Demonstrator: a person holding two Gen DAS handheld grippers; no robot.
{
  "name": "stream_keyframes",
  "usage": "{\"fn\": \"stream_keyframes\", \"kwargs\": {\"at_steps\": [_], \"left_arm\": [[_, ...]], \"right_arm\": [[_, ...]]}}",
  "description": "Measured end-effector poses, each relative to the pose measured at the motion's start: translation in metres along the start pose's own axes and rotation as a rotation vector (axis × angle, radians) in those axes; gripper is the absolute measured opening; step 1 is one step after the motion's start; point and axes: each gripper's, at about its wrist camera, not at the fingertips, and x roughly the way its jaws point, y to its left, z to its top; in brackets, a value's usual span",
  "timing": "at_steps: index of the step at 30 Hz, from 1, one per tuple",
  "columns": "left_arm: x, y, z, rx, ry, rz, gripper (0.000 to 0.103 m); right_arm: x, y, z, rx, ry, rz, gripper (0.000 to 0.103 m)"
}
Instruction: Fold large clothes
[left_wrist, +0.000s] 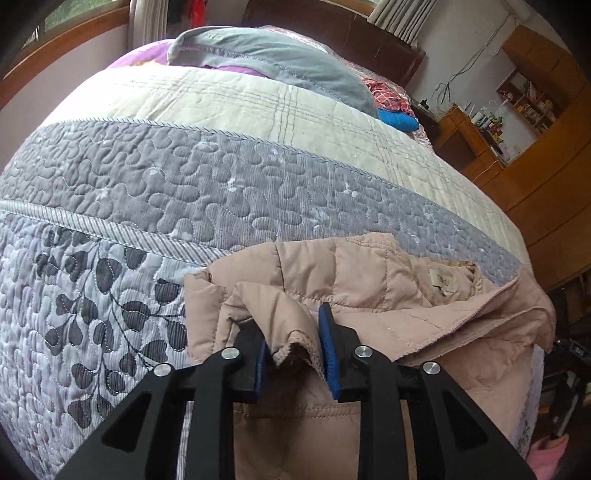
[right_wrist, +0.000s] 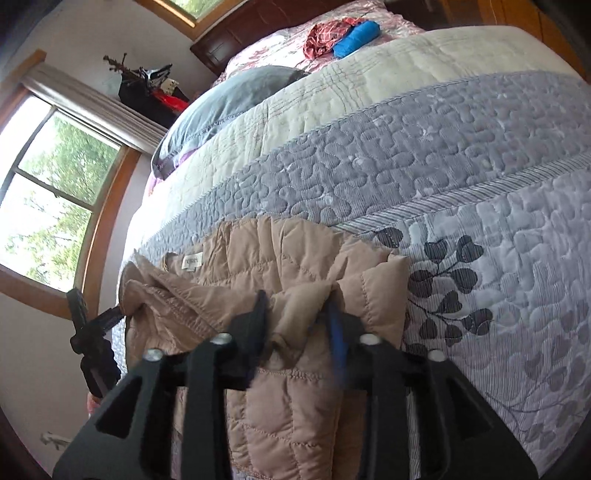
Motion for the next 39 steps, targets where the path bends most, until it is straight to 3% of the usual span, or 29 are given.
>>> {"fn": "stream_keyframes", "kwargs": {"at_steps": [1,5,10,14,18,20,22,25,30,35,39], "left_arm": [[-0.006,0.003,0.0,-0.015,0.0,-0.033,0.034],[-0.041,0.011,-0.007,-0.033,-0.042,-0.128,0.045],[-0.075,0.022,-0.026,0.02,-0.125,-0.058,0.059],[-0.057,0.024,-0.055,0.093,-0.053,0.047,0.059],[-0.041,0.024,-0.078,0.119,-0.025,0.042,0.059],[-0.04,0.018,-0.085,0.131,-0.045,0.047,0.056],[-0.04,0.008,-0.088,0.155,-0.056,0.047,0.031],[-0.044,-0.008,-0.088,0.188,-0.098,0.088,0.011],[-0.062,-0.017,-0.077,0.168,-0.197,0.09,0.01],[-0.026,-0.003,-0.073,0.145,-0.107,0.115,0.011],[-0.003,0.007,-0.078,0.153,-0.063,0.118,0.018]], "right_arm": [[-0.006,-0.001,-0.001,-0.006,-0.029,-0.017,0.067],[-0.022,-0.002,-0.013,-0.039,-0.056,0.033,0.062],[-0.019,0.006,-0.038,-0.111,-0.027,0.0,0.062],[0.001,0.012,-0.057,-0.155,0.022,-0.035,0.062],[0.02,0.016,-0.064,-0.184,0.053,-0.064,0.055],[0.027,0.019,-0.066,-0.194,0.055,-0.096,0.043],[0.031,0.022,-0.066,-0.201,0.059,-0.094,0.02],[0.027,0.03,-0.064,-0.215,0.028,-0.095,0.012],[0.006,0.037,-0.051,-0.186,-0.052,-0.076,0.011],[0.027,0.021,-0.047,-0.147,-0.01,-0.122,0.011],[0.05,0.002,-0.051,-0.097,0.025,-0.105,0.012]]}}
